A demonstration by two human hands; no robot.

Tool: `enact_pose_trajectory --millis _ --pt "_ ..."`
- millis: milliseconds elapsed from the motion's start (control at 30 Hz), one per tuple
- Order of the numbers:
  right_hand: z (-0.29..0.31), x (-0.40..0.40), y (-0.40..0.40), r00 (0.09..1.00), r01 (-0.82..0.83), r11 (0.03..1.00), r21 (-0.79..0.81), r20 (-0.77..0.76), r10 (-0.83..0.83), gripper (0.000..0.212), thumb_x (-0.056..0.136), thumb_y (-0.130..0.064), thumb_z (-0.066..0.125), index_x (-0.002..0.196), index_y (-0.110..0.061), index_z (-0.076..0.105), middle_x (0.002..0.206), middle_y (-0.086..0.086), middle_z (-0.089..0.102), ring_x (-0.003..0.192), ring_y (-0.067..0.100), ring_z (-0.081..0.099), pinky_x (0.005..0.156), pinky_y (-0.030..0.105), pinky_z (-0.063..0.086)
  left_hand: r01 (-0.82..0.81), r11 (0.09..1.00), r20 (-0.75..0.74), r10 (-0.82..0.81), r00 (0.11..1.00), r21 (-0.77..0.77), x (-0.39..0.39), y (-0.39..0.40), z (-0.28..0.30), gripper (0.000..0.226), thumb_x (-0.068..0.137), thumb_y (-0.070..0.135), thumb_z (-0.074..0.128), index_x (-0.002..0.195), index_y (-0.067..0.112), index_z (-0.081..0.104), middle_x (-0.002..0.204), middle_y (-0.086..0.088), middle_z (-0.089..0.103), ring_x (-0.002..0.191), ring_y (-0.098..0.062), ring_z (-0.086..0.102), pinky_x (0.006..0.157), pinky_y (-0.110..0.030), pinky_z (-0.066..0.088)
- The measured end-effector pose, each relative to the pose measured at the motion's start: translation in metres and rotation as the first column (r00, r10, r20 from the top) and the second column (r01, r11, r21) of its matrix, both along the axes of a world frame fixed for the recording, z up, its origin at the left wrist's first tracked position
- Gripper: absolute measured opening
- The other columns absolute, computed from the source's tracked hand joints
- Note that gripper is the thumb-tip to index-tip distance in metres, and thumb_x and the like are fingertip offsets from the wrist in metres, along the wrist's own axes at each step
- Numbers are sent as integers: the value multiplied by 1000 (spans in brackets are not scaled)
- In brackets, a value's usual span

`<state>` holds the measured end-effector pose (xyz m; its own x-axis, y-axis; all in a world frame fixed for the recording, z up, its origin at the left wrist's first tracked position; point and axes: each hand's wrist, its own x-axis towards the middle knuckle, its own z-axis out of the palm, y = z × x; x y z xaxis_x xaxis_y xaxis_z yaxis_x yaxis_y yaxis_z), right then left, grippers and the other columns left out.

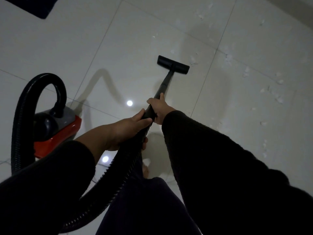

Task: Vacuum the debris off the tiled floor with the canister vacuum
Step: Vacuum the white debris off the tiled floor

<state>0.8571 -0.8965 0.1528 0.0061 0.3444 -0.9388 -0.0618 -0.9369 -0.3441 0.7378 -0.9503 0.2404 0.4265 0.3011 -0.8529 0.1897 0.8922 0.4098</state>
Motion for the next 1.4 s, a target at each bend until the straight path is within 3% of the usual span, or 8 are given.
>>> enact_pose_trajectory --millis 167,300,400,533,700,900,1300,1400 --pt "2 -3 52 1000 26 1000 -12 -5 -26 82 95 -14 46 149 -46 -6 142 11 38 107 31 56 81 42 52 10 1000 30 -9 1000 -19 -4 54 -1 50 100 33 41 143 48 20 78 -16 52 56 -20 57 48 -26 51" --pt "-2 4 94 999 50 999 13 -10 -50 81 96 -13 45 150 -43 -6 106 7 47 81 22 56 63 35 50 33 999 38 -33 999 -15 -1 99 5 46 100 32 38 141 47 23 79 -15 51 58 -20 55 46 -24 51" --pt "-5 11 123 999 42 999 23 -2 -42 80 96 -14 45 151 -43 -6 96 6 48 79 22 55 60 34 49 44 999 26 -44 999 -3 7 129 5 46 100 32 38 141 45 23 80 -14 50 58 -19 55 46 -23 50" --pt "-9 27 164 999 49 998 35 -4 -49 81 96 -13 46 151 -42 -6 108 7 43 85 24 55 66 37 50 28 999 18 -28 999 -22 24 168 -3 52 99 33 41 144 48 19 79 -13 51 51 -17 57 47 -23 50" --pt "-15 50 220 999 37 998 53 -20 -36 81 96 -12 45 150 -42 -6 93 3 41 84 23 55 71 39 51 7 1000 7 -7 1000 -27 49 222 -6 44 100 32 40 140 46 27 78 -14 49 54 -19 55 47 -24 50" --pt "-13 90 287 999 37 999 33 -6 -37 81 96 -13 46 149 -44 -6 124 10 40 87 26 56 85 45 53 -48 997 -11 47 999 -65 90 284 -10 56 98 34 43 143 53 16 77 -14 52 53 -20 56 46 -25 50" --pt "-18 124 388 995 95 994 60 -47 -93 80 96 -10 44 150 -43 -4 88 1 39 75 20 54 84 43 52 -41 998 -2 41 999 -50 120 388 -9 48 97 38 44 140 48 26 73 -12 53 47 -17 58 45 -25 51" --pt "-19 122 415 993 116 992 45 -35 -115 80 95 -11 45 150 -45 -4 100 4 42 77 22 55 78 42 53 -32 999 -10 31 999 -31 119 416 -12 48 97 38 44 141 45 27 74 -13 53 45 -16 58 44 -24 50"
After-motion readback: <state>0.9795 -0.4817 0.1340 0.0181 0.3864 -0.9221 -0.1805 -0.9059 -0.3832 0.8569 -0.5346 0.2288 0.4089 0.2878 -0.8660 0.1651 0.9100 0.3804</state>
